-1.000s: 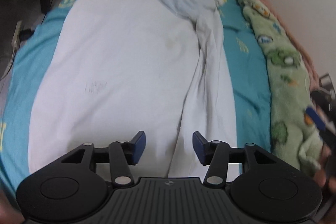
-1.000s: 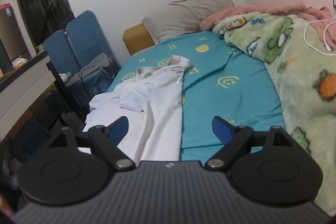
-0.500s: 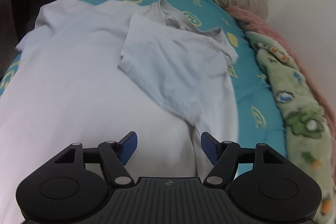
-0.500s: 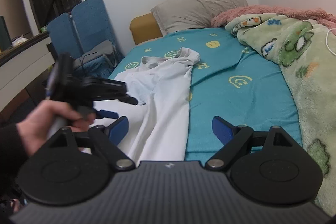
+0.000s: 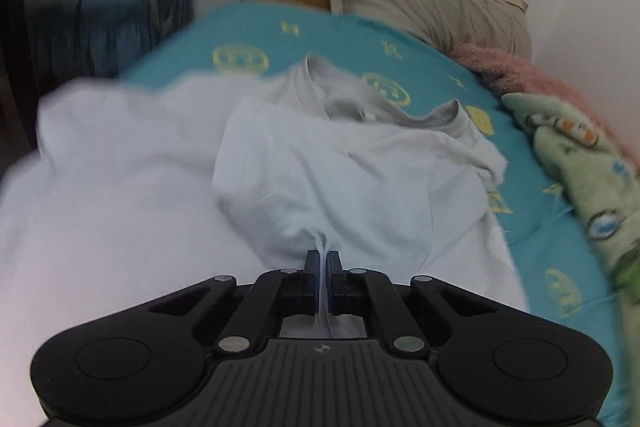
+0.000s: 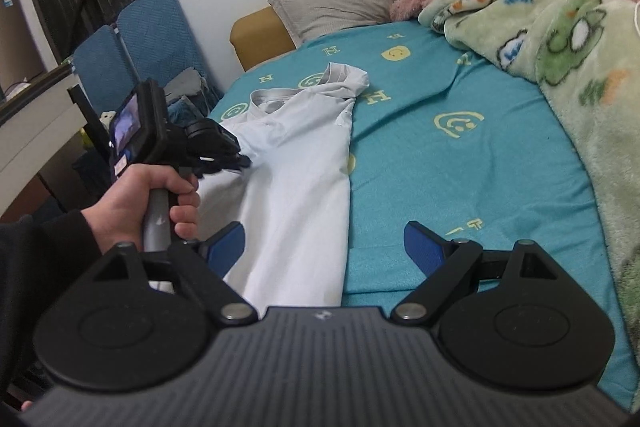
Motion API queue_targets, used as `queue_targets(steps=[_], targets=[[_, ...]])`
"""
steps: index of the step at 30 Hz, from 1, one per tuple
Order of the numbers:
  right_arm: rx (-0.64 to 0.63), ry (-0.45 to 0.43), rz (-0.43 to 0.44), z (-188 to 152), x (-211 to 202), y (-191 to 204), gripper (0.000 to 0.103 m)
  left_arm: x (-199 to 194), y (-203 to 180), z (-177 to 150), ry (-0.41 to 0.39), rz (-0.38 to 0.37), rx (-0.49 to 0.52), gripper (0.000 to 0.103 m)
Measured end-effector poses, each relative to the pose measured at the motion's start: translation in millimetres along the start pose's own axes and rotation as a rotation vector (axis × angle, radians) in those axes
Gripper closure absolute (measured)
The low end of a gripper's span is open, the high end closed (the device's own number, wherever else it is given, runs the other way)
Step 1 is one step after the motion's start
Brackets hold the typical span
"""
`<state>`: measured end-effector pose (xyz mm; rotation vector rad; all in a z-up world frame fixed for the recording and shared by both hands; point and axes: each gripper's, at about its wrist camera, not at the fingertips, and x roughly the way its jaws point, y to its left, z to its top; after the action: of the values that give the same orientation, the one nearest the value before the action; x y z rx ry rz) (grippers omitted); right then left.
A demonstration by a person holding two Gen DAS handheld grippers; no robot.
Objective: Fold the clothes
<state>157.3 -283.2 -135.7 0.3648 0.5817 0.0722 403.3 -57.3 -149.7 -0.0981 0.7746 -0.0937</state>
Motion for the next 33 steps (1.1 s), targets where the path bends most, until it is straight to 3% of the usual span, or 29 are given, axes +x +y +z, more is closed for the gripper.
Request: queue_targets(steps=[2,5,7,8,16,20,24,29,33], targets=[[0.001,0.002,0.005,-1,2,0,0.015,1,-8,1,-0.027,0.065,0.085,0.097],[-0.003,-0.005,0.011,-1,2,0,0.015,-10,-5,-6,-0.008,0.045,0.075,0.089],[-0.008,-0.013,0.015,0,0,1,0.015,-26,2,-13,0.029,0.001,0.054,0.067],[-0.01,-0.019,0.018,1,-1,2,0.015,-34,5,-18,0.049,-0.022,0.044,0.063],[-0.012,-0.1,0.074,8,-33,7,0.015,-144,45,-103,0.251,-0.236,-0.105,0.058],[-0.011,-0.142,0.099,9,-54,12,0.015,-175,31,-143,0.38,-0.2,-0.046,0.056],[-0.029,-0.177,0.1,8,-75,18,0.015,-198,23,-163,0.403,-0.246,-0.039,0.055],[-0.018,-0.204,0.112,5,-94,20,0.015,-216,37,-181,0.416,-0.314,-0.164,0.052],[0.01,-0.193,0.125,3,-100,18,0.015,-228,35,-191,0.411,-0.341,-0.143,0.047]])
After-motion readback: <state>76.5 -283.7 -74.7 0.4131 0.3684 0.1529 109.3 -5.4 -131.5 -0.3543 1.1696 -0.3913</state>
